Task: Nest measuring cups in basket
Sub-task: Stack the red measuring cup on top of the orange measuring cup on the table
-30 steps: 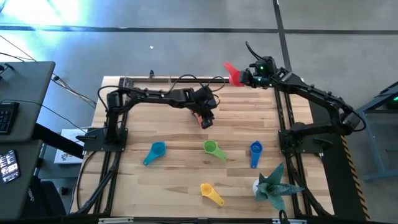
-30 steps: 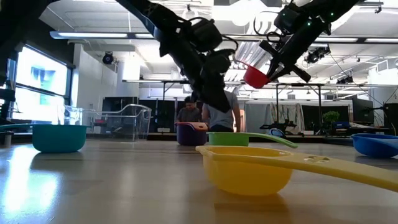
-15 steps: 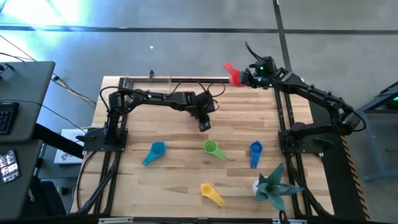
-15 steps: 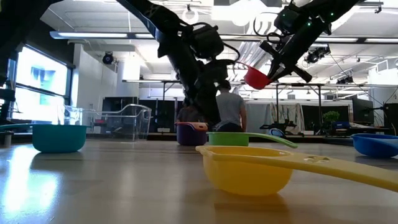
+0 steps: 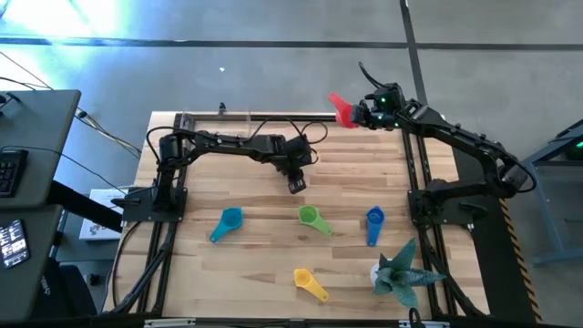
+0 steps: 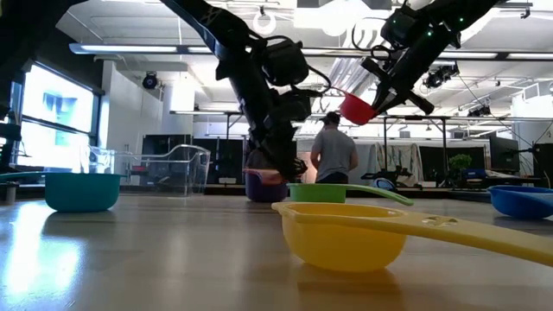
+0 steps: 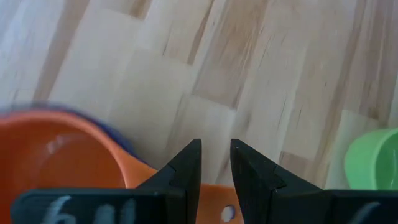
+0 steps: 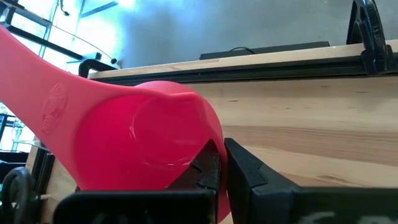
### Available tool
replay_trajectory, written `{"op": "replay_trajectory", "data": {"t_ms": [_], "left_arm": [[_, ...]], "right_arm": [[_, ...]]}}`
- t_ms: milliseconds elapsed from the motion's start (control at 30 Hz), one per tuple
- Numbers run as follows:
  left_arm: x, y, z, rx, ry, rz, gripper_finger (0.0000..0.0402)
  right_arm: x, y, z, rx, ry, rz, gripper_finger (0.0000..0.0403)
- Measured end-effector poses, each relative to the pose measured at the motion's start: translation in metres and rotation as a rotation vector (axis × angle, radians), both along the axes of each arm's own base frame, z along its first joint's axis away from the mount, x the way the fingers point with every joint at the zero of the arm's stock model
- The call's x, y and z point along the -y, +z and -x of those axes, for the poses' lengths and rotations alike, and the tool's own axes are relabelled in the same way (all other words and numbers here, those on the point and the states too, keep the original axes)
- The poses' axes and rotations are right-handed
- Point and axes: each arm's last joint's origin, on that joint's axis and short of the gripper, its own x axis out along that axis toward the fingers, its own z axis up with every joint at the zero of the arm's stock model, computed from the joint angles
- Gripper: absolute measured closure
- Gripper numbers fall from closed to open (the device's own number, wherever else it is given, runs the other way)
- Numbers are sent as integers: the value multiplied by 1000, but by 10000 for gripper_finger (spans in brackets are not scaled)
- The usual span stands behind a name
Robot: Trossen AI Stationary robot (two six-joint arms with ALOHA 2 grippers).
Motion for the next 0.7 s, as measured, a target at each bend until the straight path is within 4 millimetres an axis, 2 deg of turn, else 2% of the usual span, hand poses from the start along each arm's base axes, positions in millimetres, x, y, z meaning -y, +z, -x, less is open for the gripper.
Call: {"op": "replay_trajectory", "data": {"t_ms": [500,700], "left_arm": [[4,-6,15,-175,8,16,326],[6,4,24,-223,-8,-10,326]], "right_arm": [[0,0,0,-8,6,1,402],[0,0,0,-8,6,1,402]]}}
